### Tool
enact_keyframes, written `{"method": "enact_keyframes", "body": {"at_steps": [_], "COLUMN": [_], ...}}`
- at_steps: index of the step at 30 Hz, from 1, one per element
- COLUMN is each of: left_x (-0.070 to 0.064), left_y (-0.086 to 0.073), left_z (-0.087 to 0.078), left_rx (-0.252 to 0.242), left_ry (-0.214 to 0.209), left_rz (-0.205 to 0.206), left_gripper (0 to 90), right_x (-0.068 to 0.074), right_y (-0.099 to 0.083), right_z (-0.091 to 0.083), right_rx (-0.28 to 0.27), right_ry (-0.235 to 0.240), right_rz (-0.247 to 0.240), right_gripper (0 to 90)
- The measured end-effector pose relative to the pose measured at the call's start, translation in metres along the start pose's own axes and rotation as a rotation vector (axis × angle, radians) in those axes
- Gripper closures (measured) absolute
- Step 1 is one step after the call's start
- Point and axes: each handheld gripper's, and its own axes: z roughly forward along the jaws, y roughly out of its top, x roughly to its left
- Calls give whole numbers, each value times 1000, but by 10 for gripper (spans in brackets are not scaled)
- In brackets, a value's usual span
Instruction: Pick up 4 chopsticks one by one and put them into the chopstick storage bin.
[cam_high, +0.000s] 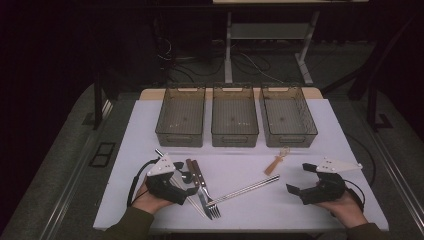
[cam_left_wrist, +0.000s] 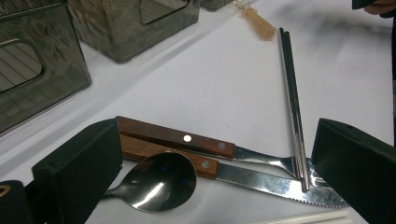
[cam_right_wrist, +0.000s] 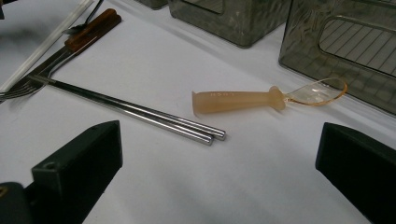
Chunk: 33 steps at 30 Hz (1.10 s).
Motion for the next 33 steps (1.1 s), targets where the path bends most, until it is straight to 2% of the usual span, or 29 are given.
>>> {"method": "enact_keyframes", "body": {"at_steps": [10,14,17,18,21,22,26,29,31,32,33], "left_x": [1,2,5,7,13,15,23,27,31,32,34], "left_y": [0,0,0,1,1,1,-1,-2,-2,-2,-2], "left_z": [1,1,-1,-2,-5,-6,-6,-6,-7,-6,-6], "left_rx": [21,43,57,58,65,69,89,111,122,125,130], "left_ry": [2,21,42,47,65,65,86,110,121,130,140], "left_rz": [-5,-4,3,1,-11,-15,-19,-21,-22,-24,-21], "left_gripper": [35,76,152,152,262,262,394,444,525,525,581], "right_x": [-2,-2,-2,-2,-1,-1,0,0,1,1,0], "right_y": [0,-1,-1,-1,0,0,0,0,0,0,-1], "right_z": [-1,0,0,0,0,0,1,1,1,1,1], "right_rx": [-3,-1,-1,-1,-1,-1,5,6,6,6,8], "right_ry": [4,10,9,9,11,11,8,8,7,7,9], "right_rz": [5,9,3,3,1,1,-1,0,0,0,0], "right_gripper": [5,5,5,5,5,5,5,5,5,5,5]}}
